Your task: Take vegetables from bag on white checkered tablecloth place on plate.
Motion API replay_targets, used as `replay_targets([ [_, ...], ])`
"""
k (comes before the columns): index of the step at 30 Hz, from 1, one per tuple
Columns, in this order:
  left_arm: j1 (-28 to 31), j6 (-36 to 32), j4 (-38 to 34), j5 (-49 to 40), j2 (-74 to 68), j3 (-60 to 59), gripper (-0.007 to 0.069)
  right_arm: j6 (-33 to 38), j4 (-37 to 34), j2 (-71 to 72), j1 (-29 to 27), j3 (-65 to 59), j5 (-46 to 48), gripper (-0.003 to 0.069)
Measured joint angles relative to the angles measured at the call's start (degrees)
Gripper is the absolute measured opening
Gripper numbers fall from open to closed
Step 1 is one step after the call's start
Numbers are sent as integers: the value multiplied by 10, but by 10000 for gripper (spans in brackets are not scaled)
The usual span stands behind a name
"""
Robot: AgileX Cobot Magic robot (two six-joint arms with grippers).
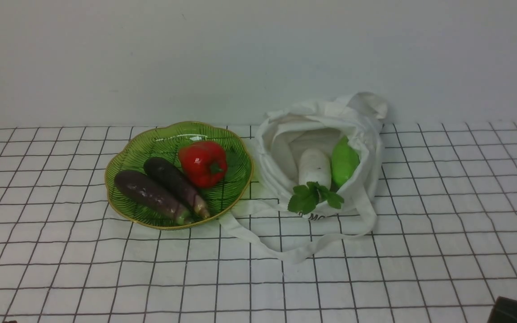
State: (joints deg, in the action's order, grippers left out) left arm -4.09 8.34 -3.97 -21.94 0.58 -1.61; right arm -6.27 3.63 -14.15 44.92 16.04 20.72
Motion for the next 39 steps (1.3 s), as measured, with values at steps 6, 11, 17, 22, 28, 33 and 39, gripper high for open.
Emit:
replay_targets([
  [6,0,0,0,0,0,0,-8,21,-8,56,-122,-78,1,-15],
  [11,0,0,0,0,0,0,-8,23,-10,124,-269,-146,2,-15],
  [17,0,0,0,0,0,0,-8,23,-12,146,-384,-173,5,-15],
  [22,0,0,0,0,0,0,-8,23,-12,146,-429,-173,5,-15],
  [28,0,0,0,0,0,0,-8,23,-12,146,-433,-173,5,-15],
  [33,0,0,0,0,0,0,-8,23,-12,146,-433,-173,5,-15],
  [39,0,0,0,0,0,0,-8,23,-12,146,-433,-173,5,-15],
])
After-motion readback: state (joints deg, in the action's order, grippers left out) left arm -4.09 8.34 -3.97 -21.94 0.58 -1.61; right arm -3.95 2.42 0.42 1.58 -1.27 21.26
